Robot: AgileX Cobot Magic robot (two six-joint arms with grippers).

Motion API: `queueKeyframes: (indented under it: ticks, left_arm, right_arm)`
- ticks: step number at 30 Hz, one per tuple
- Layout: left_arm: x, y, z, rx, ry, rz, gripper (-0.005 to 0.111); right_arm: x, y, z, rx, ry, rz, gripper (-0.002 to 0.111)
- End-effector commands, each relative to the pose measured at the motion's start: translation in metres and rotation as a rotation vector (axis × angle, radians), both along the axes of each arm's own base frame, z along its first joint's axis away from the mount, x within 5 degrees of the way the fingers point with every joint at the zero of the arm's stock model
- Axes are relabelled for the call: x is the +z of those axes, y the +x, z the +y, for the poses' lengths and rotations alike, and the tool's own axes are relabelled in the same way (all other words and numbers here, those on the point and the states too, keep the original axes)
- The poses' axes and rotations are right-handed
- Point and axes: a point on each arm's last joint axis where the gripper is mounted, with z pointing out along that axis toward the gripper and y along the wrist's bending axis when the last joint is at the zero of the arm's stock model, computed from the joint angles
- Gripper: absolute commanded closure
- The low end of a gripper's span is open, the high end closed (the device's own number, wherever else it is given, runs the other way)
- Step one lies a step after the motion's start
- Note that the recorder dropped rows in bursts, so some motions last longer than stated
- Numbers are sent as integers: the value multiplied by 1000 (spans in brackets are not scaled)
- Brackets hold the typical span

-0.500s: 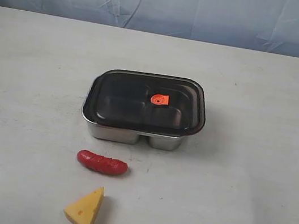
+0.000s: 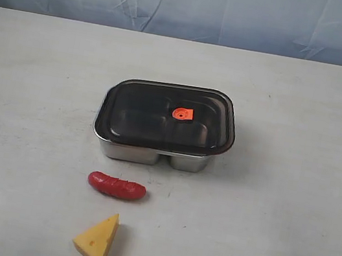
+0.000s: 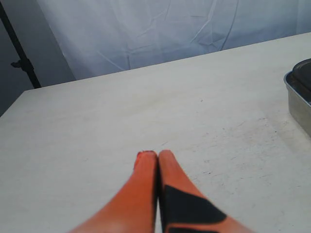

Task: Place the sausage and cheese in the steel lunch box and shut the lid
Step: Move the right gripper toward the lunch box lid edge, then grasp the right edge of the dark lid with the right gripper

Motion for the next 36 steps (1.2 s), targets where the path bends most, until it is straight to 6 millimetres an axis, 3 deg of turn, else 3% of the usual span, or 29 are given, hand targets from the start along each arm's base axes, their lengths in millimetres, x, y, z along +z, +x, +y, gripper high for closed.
queueKeyframes:
  ticks: [1,3,4,5,6,9,12,15,17,20,23,25,27,29,32,36]
  left_arm:
    - [0,0,0,-8,0,-12,107]
    - [0,0,0,-8,0,-12,107]
    - [0,0,0,-8,0,-12,107]
    - [0,0,0,-8,0,-12,107]
    - [0,0,0,-8,0,-12,107]
    - [0,0,0,-8,0,-12,107]
    - [0,0,0,-8,0,-12,107]
    - [0,0,0,-8,0,-12,107]
    - [0,0,0,-8,0,-12,107]
    - [0,0,0,-8,0,-12,107]
    - [0,0,0,-8,0,-12,107]
    - [0,0,0,-8,0,-12,107]
    - [0,0,0,-8,0,-12,107]
    - [0,0,0,-8,0,-12,107]
    - [0,0,0,-7,4,-13,107]
    - [0,0,0,-7,3,-11,107]
  right_arm:
    - [52,-27,6,253,-480,-278,108]
    - [66,-20,13,351,-600,-237,108]
    - [63,-4,24,409,-693,-44,108]
    - [57,7,31,445,-780,66,108]
    - [43,32,51,515,-914,250,108]
    - [19,87,102,643,-1050,444,108]
    - [11,136,143,809,-1080,548,108]
    - [11,173,153,933,-986,588,108]
    - [14,191,146,923,-932,588,108]
    - [14,221,117,791,-849,608,108]
    - [-5,245,66,669,-699,747,108]
    - [-24,252,44,769,-553,754,108]
    - [-28,250,41,995,-409,509,108]
    - [-39,260,37,985,-391,326,108]
    - [-54,268,36,948,-369,368,108]
    - [-76,278,30,836,-466,461,108]
